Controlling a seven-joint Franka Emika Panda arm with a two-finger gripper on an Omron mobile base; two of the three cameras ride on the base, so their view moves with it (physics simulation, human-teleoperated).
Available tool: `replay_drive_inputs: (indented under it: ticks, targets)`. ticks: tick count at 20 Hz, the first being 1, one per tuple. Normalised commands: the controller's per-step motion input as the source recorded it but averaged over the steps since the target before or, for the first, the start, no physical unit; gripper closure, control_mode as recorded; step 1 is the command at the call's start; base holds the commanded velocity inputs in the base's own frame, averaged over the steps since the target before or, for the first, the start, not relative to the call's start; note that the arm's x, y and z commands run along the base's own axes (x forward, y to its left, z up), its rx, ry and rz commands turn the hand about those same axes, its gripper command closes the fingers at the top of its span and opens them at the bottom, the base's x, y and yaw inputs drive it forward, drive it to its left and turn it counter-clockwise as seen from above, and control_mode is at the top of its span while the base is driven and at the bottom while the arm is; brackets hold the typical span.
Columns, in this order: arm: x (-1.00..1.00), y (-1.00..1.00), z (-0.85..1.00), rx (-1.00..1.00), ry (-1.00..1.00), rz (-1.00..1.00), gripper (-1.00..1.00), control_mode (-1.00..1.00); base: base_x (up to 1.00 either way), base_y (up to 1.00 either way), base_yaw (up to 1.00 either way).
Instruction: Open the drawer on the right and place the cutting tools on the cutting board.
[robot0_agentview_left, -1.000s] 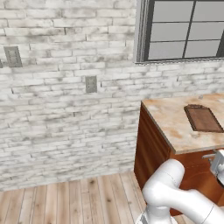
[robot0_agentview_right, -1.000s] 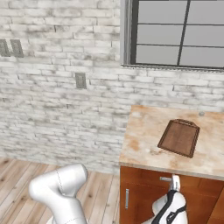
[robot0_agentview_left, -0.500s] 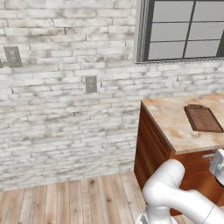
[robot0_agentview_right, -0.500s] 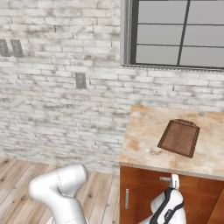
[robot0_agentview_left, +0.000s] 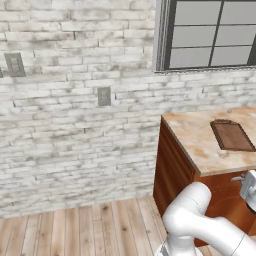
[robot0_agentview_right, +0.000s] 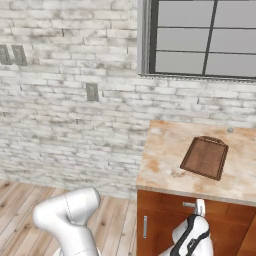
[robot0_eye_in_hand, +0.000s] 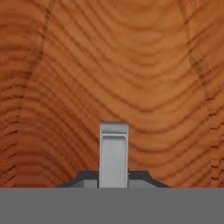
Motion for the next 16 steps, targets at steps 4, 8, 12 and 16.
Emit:
replay_drive_inputs:
  ticks: [4,8,12,16]
  targets:
    - [-0.42,-0.01,-0.09,0.00,0.01,0.00,1.00,-1.00,0.00,0.00,0.00]
    - [-0.64,-0.06,-0.18,0.00,0.02,0.00,1.00,-1.00,0.00,0.00,0.00]
    - [-0.74,-0.08,-0.17,0.00,0.00,0.00,1.00,-1.00,0.00,0.00,0.00]
    - [-0.89,-0.14,-0.21,0.00,0.00,0.00,1.00,-1.00,0.00,0.00,0.00]
